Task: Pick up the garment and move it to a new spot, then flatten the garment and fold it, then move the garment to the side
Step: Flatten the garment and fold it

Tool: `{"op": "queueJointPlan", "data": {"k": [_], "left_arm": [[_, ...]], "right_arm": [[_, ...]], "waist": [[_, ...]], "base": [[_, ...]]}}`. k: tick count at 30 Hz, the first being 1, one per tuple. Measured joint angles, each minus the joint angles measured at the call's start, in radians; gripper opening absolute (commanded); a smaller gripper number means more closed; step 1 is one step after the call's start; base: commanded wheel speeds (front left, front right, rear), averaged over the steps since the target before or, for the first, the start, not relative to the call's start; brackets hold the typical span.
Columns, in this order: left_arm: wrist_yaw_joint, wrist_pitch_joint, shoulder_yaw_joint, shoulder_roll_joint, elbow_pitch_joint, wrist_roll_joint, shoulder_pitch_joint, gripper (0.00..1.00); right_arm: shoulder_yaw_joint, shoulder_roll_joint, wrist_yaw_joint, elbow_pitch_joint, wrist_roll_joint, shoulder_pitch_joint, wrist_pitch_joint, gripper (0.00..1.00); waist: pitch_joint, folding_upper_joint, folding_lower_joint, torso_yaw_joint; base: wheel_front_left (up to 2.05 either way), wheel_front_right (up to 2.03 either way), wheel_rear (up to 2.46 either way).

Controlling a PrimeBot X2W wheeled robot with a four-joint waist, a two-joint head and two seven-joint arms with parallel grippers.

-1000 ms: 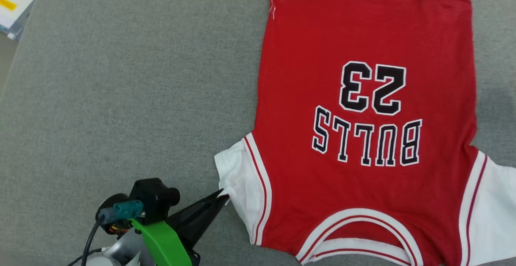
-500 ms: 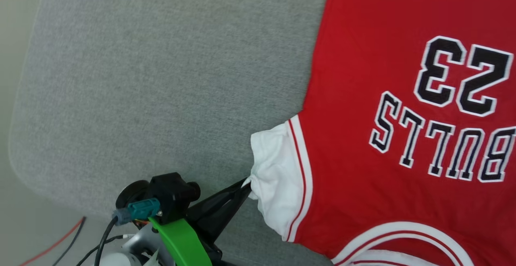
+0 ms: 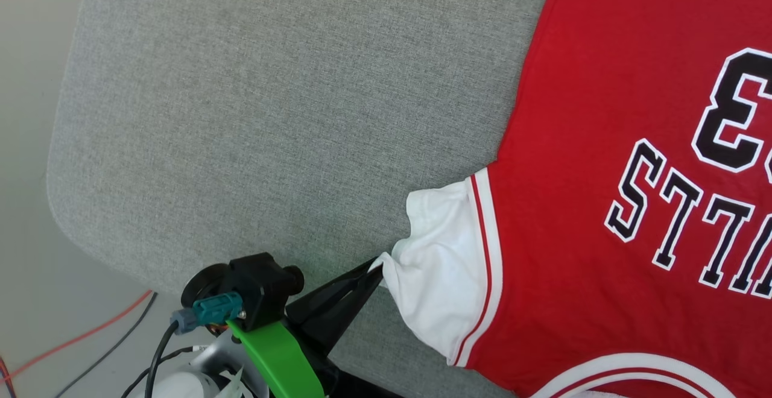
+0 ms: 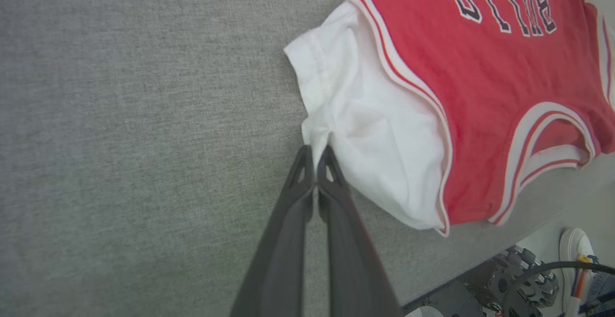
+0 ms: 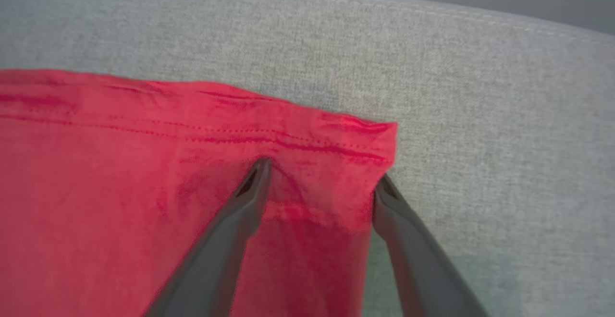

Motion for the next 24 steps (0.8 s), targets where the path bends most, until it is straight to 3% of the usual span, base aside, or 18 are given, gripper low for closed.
{"op": "queueJointPlan", "data": {"k": [12, 24], "left_arm": [[0.003, 0.0, 0.005, 0.004, 0.018, -0.007, -0.001, 0.0], [0.097, 0.017, 0.035, 0.035, 0.049, -0.017, 0.03, 0.0]], "right_arm": [[0.06, 0.001, 0.0, 0.031, 0.038, 0.033, -0.044, 0.0], [0.104, 0.031, 0.0, 0.046, 0.102, 0.293, -0.129, 0.0]], "waist": [[-0.047, 0.0, 0.0, -0.026], [-0.214, 0.0, -0.0001, -0.125]], "base": [[0.0, 0.0, 0.0], [0.0, 0.0, 0.0]]}}
